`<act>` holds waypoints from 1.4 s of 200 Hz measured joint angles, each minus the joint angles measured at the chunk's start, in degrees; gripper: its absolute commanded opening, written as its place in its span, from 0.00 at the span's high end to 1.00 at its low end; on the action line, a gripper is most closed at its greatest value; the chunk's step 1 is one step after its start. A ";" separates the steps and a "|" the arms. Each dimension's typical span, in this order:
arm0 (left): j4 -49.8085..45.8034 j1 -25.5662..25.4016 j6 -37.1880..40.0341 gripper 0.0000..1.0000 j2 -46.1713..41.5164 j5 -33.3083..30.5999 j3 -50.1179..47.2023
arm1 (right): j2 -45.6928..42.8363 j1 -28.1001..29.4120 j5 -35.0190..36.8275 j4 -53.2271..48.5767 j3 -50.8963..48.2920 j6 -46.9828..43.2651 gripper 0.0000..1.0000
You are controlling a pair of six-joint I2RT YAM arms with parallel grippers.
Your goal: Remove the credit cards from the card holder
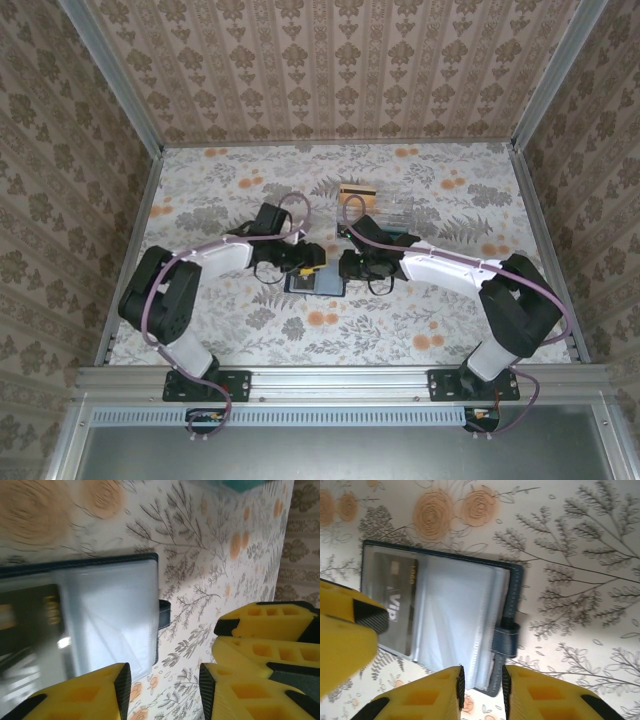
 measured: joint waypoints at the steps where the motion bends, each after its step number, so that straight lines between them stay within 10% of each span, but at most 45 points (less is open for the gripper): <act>1: -0.07 0.11 0.04 0.65 -0.11 -0.04 -0.04 | 0.04 0.00 -0.07 0.04 0.02 0.00 0.71; 45: -5.64 6.97 4.13 1.00 -2.86 -3.89 -1.53 | 5.07 0.37 -5.79 5.57 2.67 2.32 0.79; 280: -7.72 7.02 6.47 1.00 2.80 -7.15 -3.52 | 19.15 0.42 -15.65 12.68 7.76 12.04 0.81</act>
